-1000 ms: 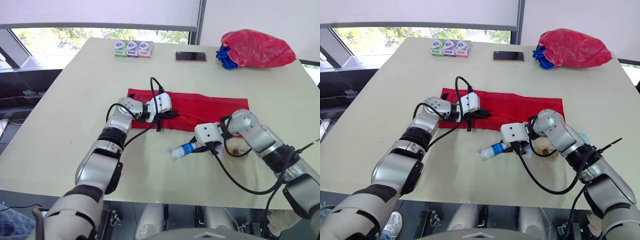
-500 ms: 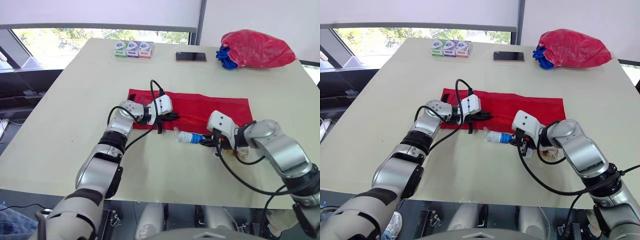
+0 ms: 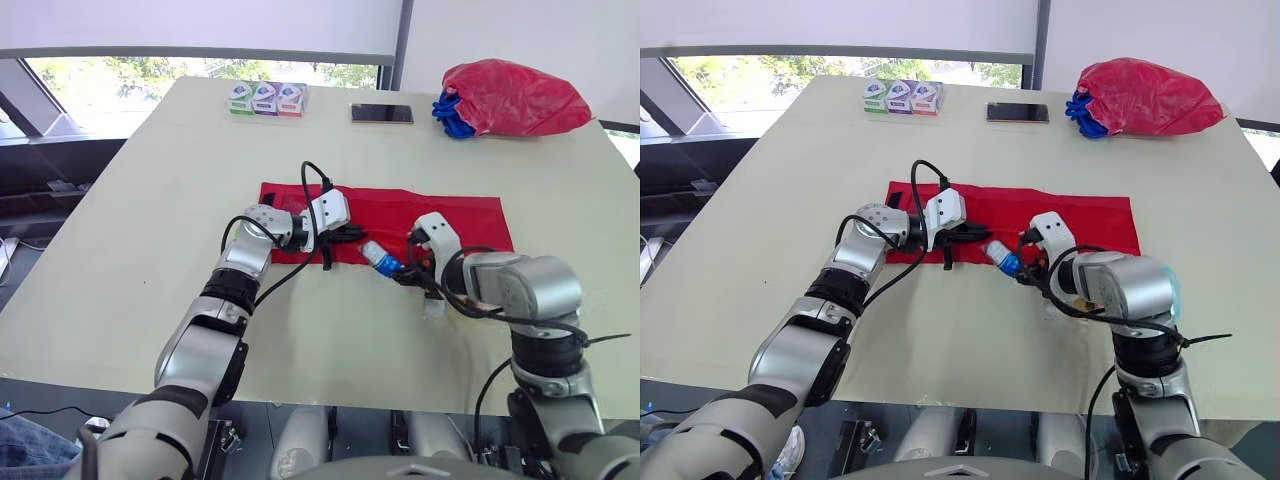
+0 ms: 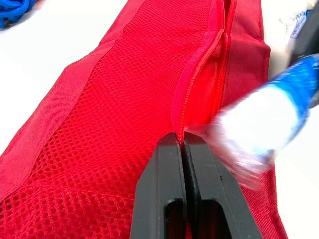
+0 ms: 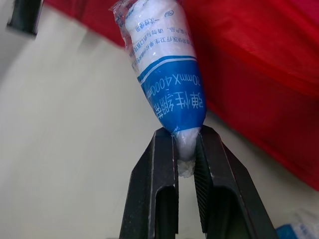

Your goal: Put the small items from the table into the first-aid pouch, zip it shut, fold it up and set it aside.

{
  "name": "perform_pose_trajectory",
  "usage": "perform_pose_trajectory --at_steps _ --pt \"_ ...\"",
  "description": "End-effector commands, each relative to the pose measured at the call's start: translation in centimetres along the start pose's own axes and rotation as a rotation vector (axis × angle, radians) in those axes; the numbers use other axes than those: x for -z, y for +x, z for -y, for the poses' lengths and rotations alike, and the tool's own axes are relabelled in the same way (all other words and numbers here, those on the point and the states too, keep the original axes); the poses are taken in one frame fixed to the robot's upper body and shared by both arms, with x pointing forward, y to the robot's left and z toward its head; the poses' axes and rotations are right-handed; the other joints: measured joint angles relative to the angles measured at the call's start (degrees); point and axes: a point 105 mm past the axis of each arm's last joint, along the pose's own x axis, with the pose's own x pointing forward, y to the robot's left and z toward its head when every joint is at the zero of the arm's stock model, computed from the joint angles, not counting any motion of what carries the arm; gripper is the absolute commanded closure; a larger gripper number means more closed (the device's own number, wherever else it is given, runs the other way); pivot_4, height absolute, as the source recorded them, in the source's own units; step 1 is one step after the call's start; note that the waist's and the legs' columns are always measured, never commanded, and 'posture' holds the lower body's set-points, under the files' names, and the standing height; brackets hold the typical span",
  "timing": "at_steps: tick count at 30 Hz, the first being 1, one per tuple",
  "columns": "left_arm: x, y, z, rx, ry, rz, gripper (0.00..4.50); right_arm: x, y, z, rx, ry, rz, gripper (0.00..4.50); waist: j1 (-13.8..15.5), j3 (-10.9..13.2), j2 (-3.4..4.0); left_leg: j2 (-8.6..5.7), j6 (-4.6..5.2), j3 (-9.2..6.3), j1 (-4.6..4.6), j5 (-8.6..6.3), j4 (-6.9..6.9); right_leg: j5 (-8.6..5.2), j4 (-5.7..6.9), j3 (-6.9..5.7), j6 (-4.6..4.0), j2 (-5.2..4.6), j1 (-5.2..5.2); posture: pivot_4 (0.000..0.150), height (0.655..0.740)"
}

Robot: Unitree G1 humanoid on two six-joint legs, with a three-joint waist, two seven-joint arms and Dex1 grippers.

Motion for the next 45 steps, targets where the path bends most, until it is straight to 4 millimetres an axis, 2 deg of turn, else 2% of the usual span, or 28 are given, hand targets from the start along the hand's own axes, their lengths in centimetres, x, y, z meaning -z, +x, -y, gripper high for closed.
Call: perform_pose_trajectory --at_steps 1,10,17,24,28,34,45 --pt "-1.5 -0.3 -0.5 -0.023 0.043 0.047 4.50 -1.5 -0.3 0.5 0.006 0.074 0.065 4.48 -0.04 0.00 0.00 0.00 -0.01 -0.01 0.01 0.01 0.00 0.00 0.02 0.00 0.00 0.00 0.00 0.150 0.7400" --pt "-1.8 -0.2 -0.5 -0.036 0.047 0.062 4.50 -2.4 1.8 -1.5 -0.119 0.339 0.137 4.48 -1.29 -0.01 0.02 0.01 -0.03 -0.03 0.05 0.02 -0.03 0.00 0.09 0.00 0.00 0.00 0.00 0.150 0.7400" --pt "-1.9 -0.3 -0.7 -0.045 0.047 0.065 4.50 -2.9 2.3 -1.7 -0.134 0.501 0.165 4.48 -1.40 -0.02 0.04 0.07 -0.08 -0.07 0.10 0.05 -0.11 -0.01 0.13 0.00 -0.01 -0.01 0.00 0.150 0.7400" --pt "-2.1 -0.1 -0.8 -0.050 0.048 0.074 4.50 -2.7 2.2 -2.6 -0.172 0.568 0.160 4.48 -1.51 -0.01 0.05 0.14 -0.08 -0.07 0.10 0.05 -0.16 -0.01 0.11 0.02 -0.01 -0.03 -0.01 0.150 0.7400" --pt "-2.1 0.2 -0.2 -0.028 0.049 0.081 4.50 -3.1 2.2 -3.3 -0.199 0.599 0.154 4.48 -1.50 -0.01 0.05 0.16 -0.07 -0.05 0.08 0.04 -0.17 -0.01 0.06 0.02 -0.01 -0.03 -0.01 0.150 0.7400" --pt "-2.3 0.9 1.0 0.016 0.062 0.097 4.50 -4.1 2.7 -4.9 -0.242 0.624 0.133 4.48 -1.52 -0.01 0.05 0.18 -0.06 -0.05 0.06 0.03 -0.24 -0.01 -0.04 0.02 0.00 -0.03 -0.01 0.150 0.7400" --pt "-2.3 1.2 2.1 0.060 0.083 0.091 4.50 -7.1 2.6 -5.2 -0.268 0.694 0.203 4.48 -1.68 0.00 0.08 0.19 -0.05 -0.04 0.02 0.03 -0.28 -0.01 -0.13 0.02 0.00 -0.02 -0.01 0.150 0.7400"
